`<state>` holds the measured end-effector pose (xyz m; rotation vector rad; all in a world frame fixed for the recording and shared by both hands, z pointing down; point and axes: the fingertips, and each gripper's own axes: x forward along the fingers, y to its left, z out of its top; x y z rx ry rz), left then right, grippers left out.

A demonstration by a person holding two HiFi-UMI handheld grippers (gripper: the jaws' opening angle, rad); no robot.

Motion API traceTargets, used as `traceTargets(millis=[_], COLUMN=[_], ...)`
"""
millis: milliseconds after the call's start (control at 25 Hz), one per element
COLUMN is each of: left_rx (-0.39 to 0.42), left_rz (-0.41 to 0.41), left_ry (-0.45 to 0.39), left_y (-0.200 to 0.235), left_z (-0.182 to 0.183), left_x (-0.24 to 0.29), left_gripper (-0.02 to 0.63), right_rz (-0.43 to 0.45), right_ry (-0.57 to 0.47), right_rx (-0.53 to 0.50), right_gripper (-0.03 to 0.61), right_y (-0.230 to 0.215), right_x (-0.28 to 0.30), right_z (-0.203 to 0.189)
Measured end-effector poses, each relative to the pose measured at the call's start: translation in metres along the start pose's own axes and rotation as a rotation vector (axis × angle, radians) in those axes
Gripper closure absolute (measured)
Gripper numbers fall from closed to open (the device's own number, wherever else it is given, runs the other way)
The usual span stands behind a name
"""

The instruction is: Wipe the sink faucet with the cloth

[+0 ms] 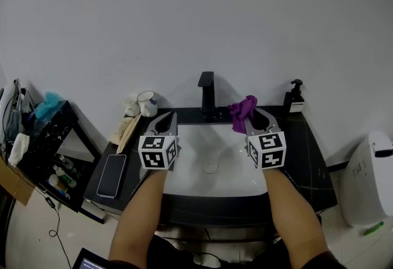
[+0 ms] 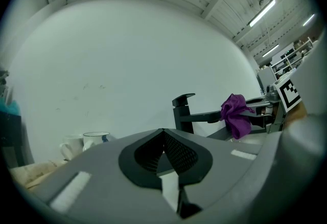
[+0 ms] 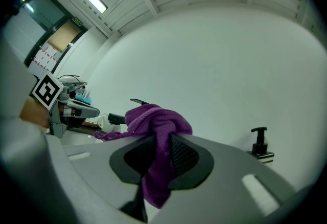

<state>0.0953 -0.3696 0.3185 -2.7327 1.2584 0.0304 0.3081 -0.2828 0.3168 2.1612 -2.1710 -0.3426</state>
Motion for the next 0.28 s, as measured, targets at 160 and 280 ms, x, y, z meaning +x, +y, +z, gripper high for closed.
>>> traceTargets(millis=[160,280], left_rx=[-0.004,-0.004], left_rz=[0.000,-0.004], left_ry=[0.002,0.001], left_y=[-0.0003,-0.0007], left_z=[-0.0012,-0.0009], left_x=[-0.0006,-0.0007], left_gripper=[0.597,0.596], right_rz=[0.006,0.008], right_ry=[0.001,0.006], right_rx=[-0.006,-0.008], right_gripper=[0.505,0.505], right_y=[0.0021,0.0038], right_x=[-0.0004,-0.0004], right_z=[-0.0011,-0.0029])
